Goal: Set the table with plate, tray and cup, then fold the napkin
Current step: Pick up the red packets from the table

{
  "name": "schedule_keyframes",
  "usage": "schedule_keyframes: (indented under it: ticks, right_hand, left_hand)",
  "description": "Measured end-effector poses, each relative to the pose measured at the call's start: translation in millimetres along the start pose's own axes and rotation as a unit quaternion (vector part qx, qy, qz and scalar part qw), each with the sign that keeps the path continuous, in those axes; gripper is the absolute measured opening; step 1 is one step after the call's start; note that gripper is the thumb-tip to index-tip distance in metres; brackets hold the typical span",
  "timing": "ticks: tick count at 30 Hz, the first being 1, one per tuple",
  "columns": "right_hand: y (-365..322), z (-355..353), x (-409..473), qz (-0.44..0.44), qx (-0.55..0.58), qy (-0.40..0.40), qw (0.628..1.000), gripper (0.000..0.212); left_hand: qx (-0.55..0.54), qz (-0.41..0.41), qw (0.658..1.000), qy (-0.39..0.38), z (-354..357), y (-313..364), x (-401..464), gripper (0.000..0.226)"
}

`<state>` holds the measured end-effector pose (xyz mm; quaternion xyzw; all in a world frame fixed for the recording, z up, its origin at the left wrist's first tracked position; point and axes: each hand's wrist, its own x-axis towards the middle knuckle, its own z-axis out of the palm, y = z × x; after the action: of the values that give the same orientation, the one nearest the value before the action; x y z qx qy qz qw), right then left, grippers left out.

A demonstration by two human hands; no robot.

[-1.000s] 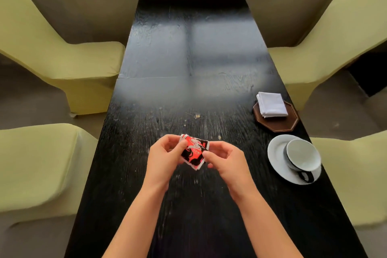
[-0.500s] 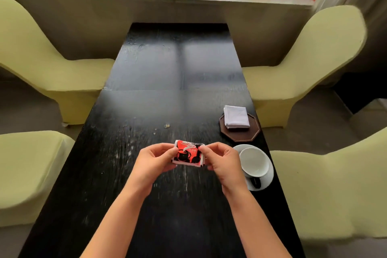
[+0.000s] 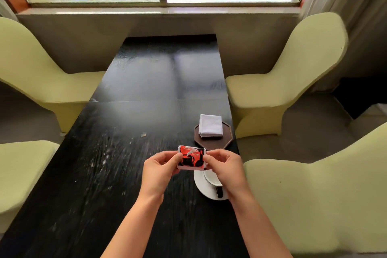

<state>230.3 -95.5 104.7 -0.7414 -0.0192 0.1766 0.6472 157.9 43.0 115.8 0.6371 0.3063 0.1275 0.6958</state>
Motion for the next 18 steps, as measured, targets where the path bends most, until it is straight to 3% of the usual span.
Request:
schedule_keyframes:
  ticks: [9, 18]
  right_hand:
    - [24.4, -27.6, 54.1, 0.039, -0.067, 0.048, 0.996, 0.010]
    - [78.6, -34.3, 184.5, 0.083, -0.160, 0.054, 0.982, 0.025]
  left_hand:
    - [0.022, -0.082, 0.990, -0.113, 30.8, -26.0, 60.2, 0.009]
    - [0.170, -0.047, 0.984, -0.012, 99.1, -89.5, 180.0, 0.009]
